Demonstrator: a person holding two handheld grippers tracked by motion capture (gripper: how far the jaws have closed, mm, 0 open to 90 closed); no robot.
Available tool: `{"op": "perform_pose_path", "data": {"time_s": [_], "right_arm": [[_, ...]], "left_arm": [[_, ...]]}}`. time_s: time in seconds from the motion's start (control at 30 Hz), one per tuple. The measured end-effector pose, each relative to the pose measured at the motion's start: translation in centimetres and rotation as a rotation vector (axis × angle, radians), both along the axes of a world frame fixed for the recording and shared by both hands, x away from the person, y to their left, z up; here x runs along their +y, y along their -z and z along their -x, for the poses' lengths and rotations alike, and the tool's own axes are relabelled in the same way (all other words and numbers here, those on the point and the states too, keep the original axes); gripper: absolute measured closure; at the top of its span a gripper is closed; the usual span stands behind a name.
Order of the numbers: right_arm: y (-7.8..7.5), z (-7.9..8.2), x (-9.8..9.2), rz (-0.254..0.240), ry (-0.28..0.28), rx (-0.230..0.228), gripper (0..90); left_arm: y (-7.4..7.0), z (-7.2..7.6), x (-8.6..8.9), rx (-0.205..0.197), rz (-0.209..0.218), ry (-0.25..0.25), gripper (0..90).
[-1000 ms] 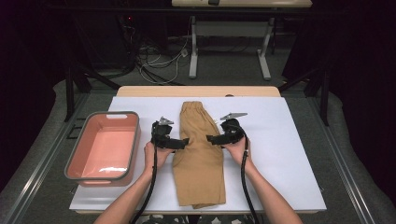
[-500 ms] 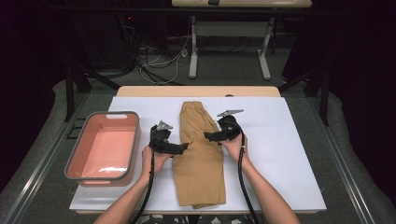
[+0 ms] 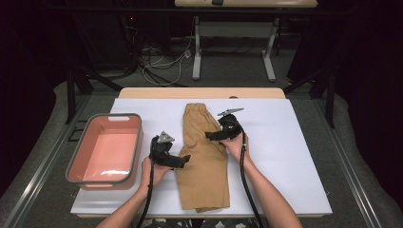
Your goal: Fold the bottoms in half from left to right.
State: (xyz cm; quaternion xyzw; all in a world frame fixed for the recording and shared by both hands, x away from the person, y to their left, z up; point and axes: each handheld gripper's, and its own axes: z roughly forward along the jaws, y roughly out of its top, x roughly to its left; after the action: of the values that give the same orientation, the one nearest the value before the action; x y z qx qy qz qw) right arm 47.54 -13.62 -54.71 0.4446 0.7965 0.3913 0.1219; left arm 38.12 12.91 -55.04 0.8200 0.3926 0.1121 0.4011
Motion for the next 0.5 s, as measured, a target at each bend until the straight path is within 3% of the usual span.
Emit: {"op": "perform_pose_path", "data": {"time_s": [0.23, 0.5], "right_arm": [[0.4, -0.5, 0.7, 0.006, -0.003, 0.01, 7.4], [0.8, -1.1, 0.7, 0.022, 0.007, 0.014, 7.4]], "left_arm": [[-0.2, 0.6, 0.3, -0.002, 0.011, 0.0, 0.0], [0.1, 1.3, 0.2, -0.015, -0.019, 0.028, 0.0]]}}
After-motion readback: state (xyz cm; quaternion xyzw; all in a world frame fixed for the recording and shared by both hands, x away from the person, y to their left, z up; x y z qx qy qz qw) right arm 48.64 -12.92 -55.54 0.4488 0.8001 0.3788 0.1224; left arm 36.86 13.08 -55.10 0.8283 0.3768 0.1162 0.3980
